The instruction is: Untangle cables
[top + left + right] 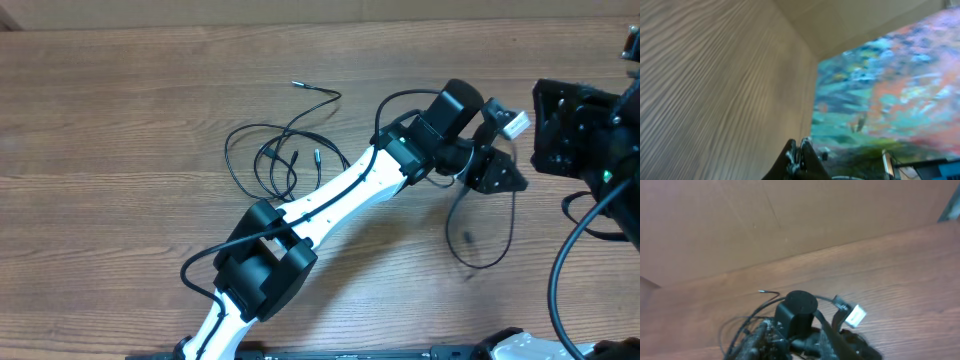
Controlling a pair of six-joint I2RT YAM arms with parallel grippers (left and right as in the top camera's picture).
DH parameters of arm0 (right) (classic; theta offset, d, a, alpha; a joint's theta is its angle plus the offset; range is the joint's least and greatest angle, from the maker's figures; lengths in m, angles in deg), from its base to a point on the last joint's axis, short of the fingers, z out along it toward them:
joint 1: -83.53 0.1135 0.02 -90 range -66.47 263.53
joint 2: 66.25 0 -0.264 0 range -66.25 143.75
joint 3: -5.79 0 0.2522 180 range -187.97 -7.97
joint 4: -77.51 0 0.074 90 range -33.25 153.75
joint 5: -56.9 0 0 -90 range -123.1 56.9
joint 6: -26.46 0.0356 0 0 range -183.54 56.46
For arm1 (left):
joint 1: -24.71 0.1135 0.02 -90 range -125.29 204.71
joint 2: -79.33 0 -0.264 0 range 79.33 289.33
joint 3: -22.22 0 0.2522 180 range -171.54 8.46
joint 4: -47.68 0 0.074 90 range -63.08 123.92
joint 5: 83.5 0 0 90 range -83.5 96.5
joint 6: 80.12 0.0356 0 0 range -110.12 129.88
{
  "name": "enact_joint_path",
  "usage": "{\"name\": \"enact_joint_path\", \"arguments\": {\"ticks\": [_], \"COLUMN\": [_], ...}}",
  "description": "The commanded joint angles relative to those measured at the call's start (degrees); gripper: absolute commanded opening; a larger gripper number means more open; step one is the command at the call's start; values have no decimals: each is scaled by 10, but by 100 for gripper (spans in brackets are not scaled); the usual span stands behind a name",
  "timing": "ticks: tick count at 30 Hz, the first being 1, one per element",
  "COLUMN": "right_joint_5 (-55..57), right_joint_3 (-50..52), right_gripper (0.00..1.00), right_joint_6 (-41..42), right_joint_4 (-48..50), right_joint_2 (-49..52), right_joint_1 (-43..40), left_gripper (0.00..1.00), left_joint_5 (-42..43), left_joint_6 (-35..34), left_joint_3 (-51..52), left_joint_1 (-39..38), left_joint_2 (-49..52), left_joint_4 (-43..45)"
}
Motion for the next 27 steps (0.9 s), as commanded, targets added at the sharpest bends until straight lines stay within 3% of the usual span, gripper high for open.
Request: {"name": "enact_joint_path", "arguments": {"ticks": [1, 3, 6, 12, 19, 27], "right_joint_5": [0, 0, 0, 8, 17, 17], "right_joint_3": [-2, -2, -2, -2, -2, -2], "right_gripper": [46, 61, 69, 73, 75, 75], "right_joint_6": [-2, 0, 0, 11, 28, 39], "right_joint_4": [3, 3, 3, 4, 7, 2], "right_joint_2": [-7, -7, -7, -7, -6, -1], "right_joint_1": [1, 1, 1, 1, 1, 1], "left_gripper": [4, 4, 4, 4, 4, 4], "left_joint_5": [-64, -114, -201, -398, -533, -797], "left_joint_6": [49, 54, 68, 119, 136, 276], "left_joint_3": [-1, -2, -2, -3, -53, -112], "left_joint_1": [5, 5, 5, 6, 32, 50], "left_joint_2": [7, 7, 7, 5, -38, -137], "left_joint_4": [-49, -103, -191, -353, -455, -521]}}
